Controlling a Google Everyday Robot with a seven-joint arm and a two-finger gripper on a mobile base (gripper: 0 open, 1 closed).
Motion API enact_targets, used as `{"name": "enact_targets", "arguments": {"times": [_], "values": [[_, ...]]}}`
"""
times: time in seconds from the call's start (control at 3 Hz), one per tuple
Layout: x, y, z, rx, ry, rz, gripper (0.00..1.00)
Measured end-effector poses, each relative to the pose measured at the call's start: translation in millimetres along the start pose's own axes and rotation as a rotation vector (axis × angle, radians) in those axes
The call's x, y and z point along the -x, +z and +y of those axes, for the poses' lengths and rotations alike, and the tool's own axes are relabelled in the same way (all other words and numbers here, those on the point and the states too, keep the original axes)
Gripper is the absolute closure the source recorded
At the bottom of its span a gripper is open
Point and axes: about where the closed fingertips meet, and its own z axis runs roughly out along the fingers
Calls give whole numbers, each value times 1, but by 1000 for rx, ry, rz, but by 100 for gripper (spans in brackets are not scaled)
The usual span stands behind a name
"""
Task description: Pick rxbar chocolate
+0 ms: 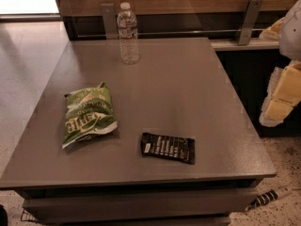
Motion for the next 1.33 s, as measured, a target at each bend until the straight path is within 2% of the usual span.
{"name": "enact_targets", "arguments": {"times": [0.67, 1.0, 1.33], "values": [[1, 3, 1, 3, 4, -23, 0], [-10, 40, 10, 32, 26, -170, 0], [-15, 76, 13, 5, 43, -377, 0]]}}
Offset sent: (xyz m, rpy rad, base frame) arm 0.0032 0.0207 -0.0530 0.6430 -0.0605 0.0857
